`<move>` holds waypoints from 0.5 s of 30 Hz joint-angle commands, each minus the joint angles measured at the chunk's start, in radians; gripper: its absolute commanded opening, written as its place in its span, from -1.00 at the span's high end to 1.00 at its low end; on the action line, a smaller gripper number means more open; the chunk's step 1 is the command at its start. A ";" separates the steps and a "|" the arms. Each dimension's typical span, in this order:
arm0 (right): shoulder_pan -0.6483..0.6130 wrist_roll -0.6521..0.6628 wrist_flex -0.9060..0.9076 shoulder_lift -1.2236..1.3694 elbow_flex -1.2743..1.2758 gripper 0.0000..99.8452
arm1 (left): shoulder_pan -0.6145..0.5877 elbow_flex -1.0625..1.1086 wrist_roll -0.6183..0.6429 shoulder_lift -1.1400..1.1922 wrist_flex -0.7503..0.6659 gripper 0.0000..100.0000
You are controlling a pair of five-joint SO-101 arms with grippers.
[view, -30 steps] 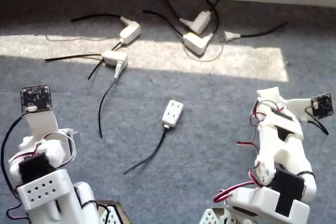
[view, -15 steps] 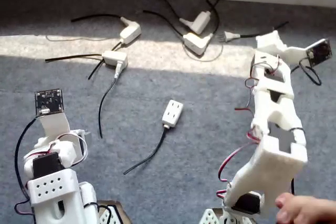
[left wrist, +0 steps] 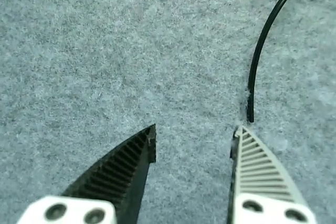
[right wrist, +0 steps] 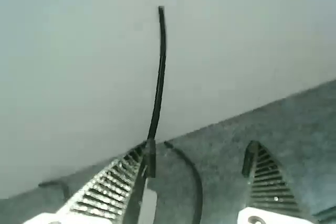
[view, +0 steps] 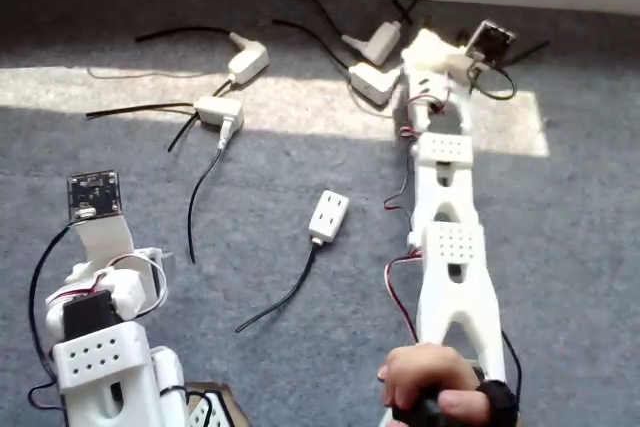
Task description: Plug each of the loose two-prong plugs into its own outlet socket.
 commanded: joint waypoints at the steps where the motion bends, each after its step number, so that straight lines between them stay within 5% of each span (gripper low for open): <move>1: -0.005 0.008 0.004 -0.033 0.018 0.49 | -0.010 -0.007 0.008 -0.005 -0.014 0.51; 9: 0.090 -0.126 0.180 -0.344 0.329 0.49 | -0.010 -0.005 0.008 -0.005 -0.014 0.51; 15: 0.131 -0.161 0.489 -0.492 0.455 0.49 | -0.010 -0.005 0.008 -0.005 -0.015 0.51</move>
